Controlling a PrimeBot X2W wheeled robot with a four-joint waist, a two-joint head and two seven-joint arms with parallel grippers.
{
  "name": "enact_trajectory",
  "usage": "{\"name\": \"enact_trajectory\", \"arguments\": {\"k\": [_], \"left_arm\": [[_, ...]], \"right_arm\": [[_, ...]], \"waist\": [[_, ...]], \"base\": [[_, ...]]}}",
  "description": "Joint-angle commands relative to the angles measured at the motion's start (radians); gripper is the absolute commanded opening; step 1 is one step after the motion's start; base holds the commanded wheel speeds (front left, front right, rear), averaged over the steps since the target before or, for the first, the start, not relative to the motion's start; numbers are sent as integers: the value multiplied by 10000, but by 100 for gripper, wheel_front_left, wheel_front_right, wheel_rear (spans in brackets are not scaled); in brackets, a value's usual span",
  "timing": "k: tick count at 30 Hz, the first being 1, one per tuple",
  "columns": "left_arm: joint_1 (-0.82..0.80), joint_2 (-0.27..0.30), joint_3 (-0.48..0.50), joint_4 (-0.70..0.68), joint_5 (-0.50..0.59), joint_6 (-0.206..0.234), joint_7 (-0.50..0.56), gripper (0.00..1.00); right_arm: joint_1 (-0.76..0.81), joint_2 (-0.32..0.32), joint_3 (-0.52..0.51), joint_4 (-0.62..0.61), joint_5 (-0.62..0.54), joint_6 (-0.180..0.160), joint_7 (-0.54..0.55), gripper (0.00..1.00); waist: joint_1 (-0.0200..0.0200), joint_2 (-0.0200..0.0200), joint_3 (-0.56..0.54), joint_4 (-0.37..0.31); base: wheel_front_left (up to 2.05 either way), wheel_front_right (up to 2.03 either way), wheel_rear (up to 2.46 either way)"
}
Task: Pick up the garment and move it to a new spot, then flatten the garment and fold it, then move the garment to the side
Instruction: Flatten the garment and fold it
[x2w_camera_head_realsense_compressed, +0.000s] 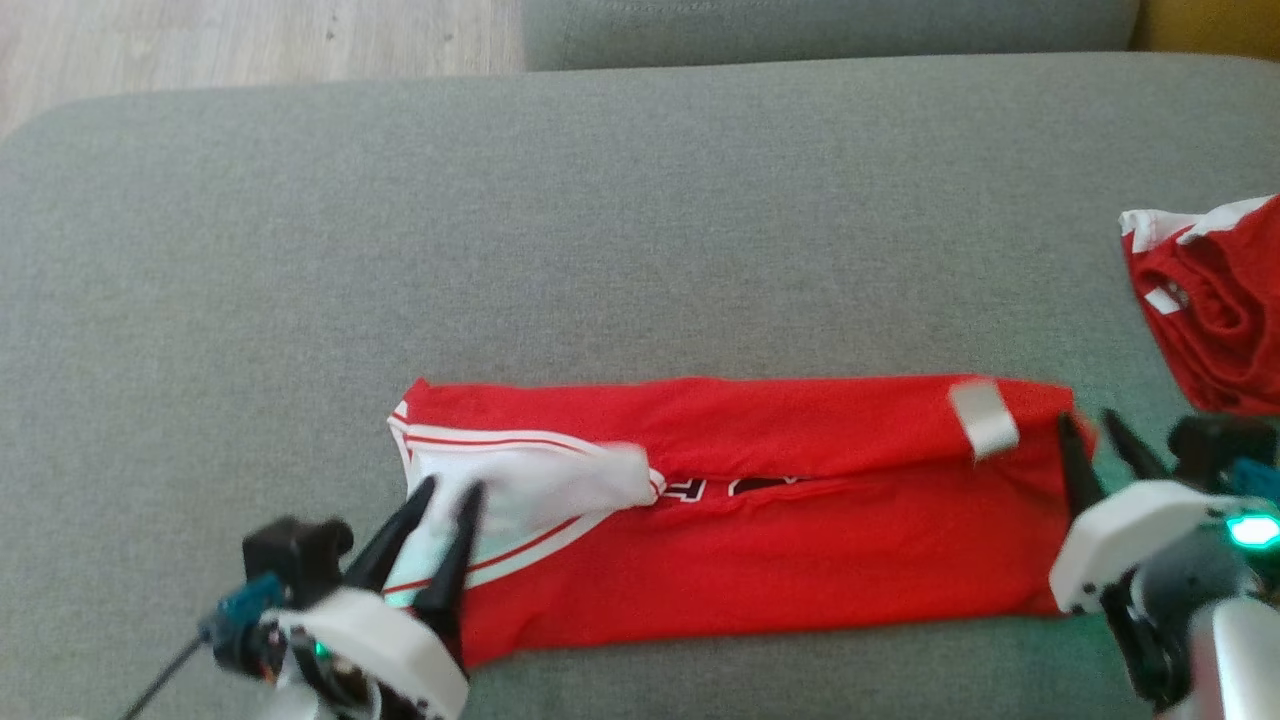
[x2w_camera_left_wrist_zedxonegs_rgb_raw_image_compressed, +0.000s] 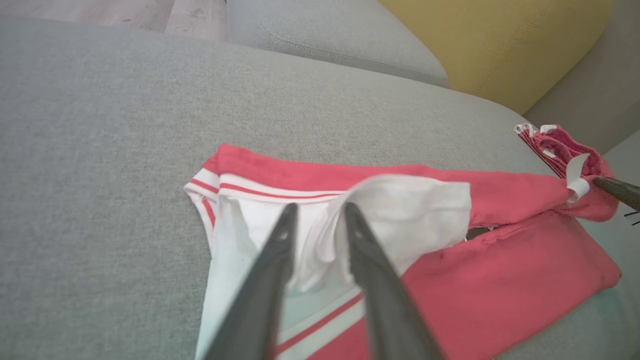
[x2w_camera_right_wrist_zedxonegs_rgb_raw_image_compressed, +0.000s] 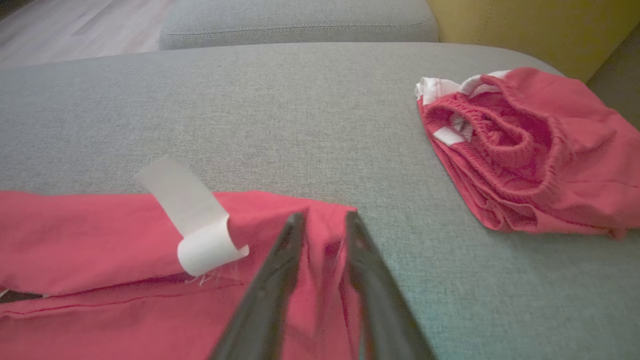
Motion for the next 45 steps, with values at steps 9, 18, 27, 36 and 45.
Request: {"name": "enact_trajectory", "arguments": {"k": [9, 18, 27, 36, 45], "left_arm": [[854, 88, 737, -288, -11, 564, -1152, 100], [1212, -81, 1176, -726, 151, 1505, -1779, 100], [1075, -225, 1119, -970, 279, 1702, -1837, 100], [1014, -180, 1129, -1138, 352, 1789, -1867, 100], [930, -145, 1138, -1241, 385, 1822, -1871, 100]], "right_arm": [[763, 128, -510, -1136, -68, -7, -17, 100], [444, 60, -438, -1109, -108, -7, 1328, 100], [-485, -527, -351, -20, -100, -7, 2653, 100], [-365, -660, 28, 214, 556, -7, 3918, 85], [-400, -546, 142, 89, 955, -7, 4132, 0]], "waist": [[1, -1, -370, 106], [1, -1, -356, 389], [1, -1, -64, 732], [1, -1, 56, 818], [1, -1, 82, 719]], "base": [[0, 0, 0], [0, 0, 0], [0, 0, 0], [0, 0, 0], [0, 0, 0]]}}
